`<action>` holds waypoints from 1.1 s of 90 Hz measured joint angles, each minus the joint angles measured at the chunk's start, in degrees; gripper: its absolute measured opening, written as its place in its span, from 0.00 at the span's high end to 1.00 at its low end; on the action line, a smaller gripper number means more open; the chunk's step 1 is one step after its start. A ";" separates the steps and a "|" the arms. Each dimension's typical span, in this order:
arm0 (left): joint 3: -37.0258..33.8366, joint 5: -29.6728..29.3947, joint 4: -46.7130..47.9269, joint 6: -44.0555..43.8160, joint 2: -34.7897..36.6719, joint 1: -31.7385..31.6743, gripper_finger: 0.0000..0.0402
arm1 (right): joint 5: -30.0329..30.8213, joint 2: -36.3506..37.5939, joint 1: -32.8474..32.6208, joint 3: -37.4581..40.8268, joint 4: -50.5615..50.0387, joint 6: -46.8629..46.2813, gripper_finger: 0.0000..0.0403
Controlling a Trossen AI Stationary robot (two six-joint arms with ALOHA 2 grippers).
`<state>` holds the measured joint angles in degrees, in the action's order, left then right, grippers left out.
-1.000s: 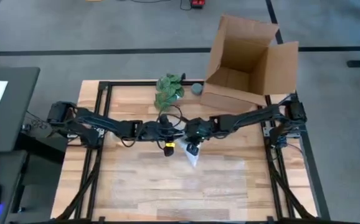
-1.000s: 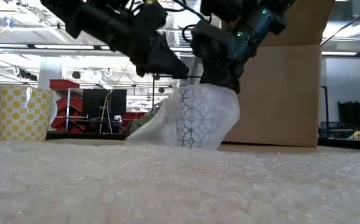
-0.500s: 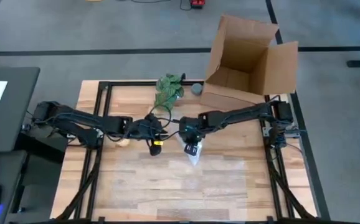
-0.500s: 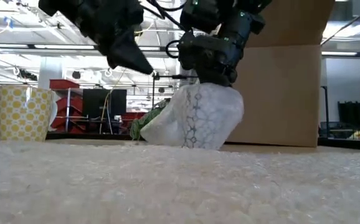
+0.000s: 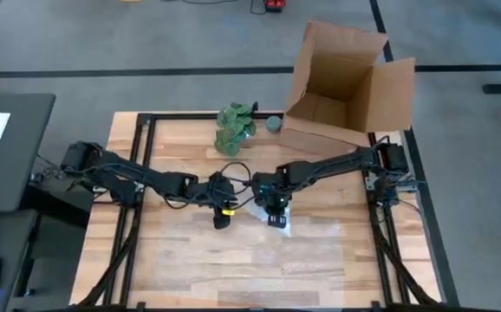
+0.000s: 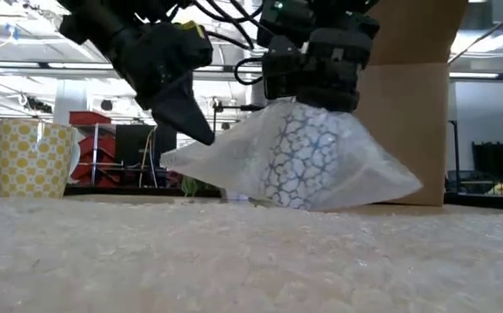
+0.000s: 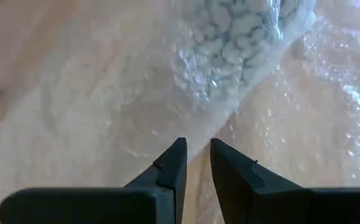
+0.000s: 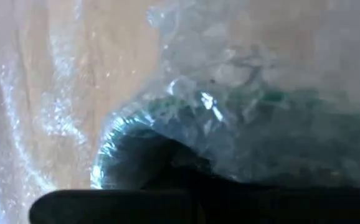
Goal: Wrap mug
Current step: Wrap the blue cup with the bubble wrap
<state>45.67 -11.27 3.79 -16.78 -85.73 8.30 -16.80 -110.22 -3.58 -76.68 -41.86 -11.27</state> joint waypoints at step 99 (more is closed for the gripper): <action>0.00 0.43 -7.29 -1.38 -5.98 3.42 0.87 | 9.81 -6.07 -3.18 -24.28 -16.56 0.65 1.00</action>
<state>45.67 -10.85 -3.51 -18.15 -91.71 11.73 -6.98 -116.29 -6.76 -100.96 -58.41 -10.61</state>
